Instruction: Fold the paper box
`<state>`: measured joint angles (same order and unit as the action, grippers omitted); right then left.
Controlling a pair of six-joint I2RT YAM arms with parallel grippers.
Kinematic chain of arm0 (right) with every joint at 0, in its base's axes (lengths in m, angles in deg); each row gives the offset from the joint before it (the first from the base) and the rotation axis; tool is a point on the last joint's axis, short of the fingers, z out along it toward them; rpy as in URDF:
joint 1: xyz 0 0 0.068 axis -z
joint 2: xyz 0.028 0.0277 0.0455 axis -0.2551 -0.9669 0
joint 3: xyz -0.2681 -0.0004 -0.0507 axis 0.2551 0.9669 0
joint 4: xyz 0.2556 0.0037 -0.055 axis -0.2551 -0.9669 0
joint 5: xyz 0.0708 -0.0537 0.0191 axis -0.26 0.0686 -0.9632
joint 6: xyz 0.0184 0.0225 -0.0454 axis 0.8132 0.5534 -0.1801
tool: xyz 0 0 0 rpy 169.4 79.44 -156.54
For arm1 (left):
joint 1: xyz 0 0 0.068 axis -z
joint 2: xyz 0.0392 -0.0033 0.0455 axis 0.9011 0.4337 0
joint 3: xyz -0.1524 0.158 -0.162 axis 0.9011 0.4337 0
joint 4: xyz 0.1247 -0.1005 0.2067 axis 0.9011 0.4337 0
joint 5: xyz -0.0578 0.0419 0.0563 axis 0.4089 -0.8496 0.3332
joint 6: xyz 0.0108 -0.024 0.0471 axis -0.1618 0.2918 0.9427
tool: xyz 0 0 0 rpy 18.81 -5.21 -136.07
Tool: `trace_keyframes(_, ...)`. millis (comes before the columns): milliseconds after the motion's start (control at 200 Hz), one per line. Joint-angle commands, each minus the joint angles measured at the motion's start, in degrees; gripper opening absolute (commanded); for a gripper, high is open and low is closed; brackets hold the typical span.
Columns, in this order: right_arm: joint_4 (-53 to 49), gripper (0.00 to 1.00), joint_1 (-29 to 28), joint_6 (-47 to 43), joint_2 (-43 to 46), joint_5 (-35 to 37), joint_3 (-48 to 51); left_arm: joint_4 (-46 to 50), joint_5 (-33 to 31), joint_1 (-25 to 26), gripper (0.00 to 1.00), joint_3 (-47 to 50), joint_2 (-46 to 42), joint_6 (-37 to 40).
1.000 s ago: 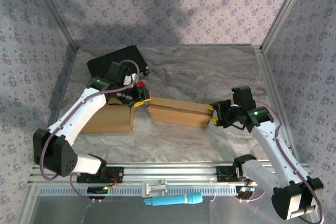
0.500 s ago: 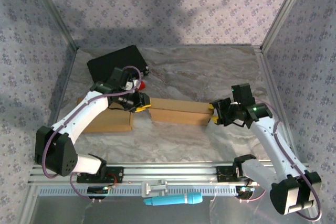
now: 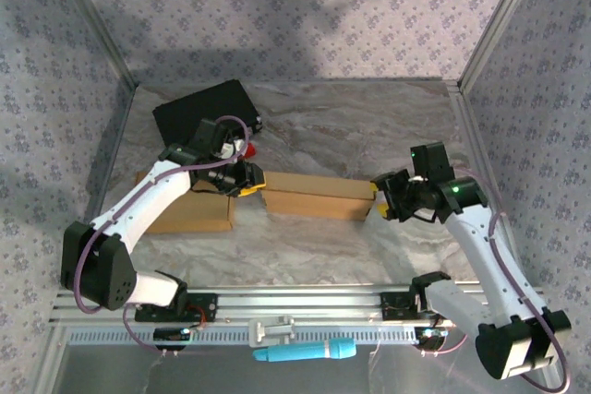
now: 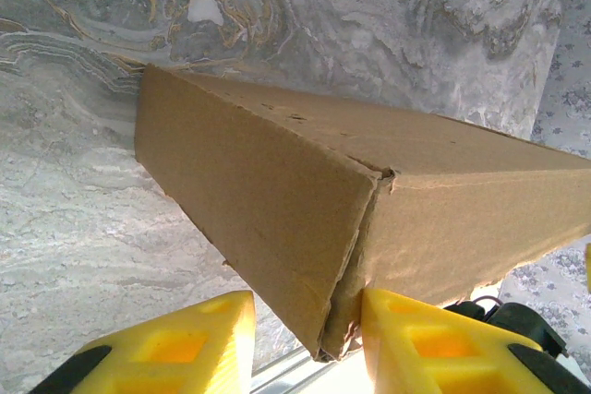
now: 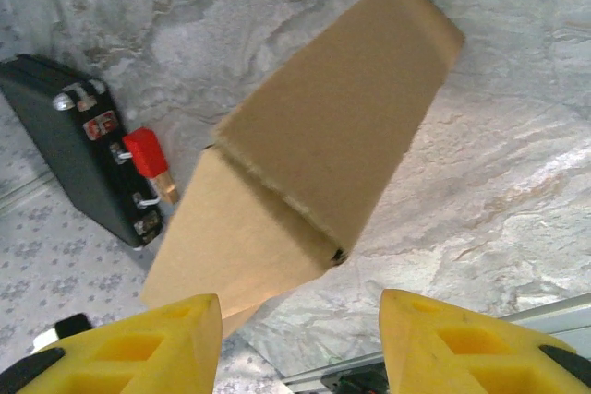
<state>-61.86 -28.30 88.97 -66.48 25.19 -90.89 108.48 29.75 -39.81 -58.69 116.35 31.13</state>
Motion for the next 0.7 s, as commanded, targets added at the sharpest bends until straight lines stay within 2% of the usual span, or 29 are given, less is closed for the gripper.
trace_keyframes(0, 0.47, 0.48, 0.14, -0.37, -2.04, -0.7, 2.54, 1.48, -2.15, 0.29, 0.35, 1.4, 0.36, 0.03)
trace_keyframes(185, -0.9, 0.46, 0.42, -3.43, -2.99, 0.01, -0.09, -0.6, -2.07, 0.54, 0.35, 2.05, -0.09, -0.68)
trace_keyframes(360, -2.23, 0.43, 0.51, -6.04, -1.59, -2.23, -0.41, -4.08, -2.04, 2.65, 0.34, 3.43, -1.24, -0.94)
trace_keyframes(500, -2.44, 0.41, 0.34, -8.31, 0.33, -5.53, 2.51, -6.63, -4.57, 5.35, 0.33, 8.5, -5.3, -2.79)
trace_keyframes(695, -4.13, 0.4, 0.71, -15.48, 2.61, -6.25, 9.27, -14.43, -6.69, 8.75, 0.33, 18.03, -10.63, -7.85)
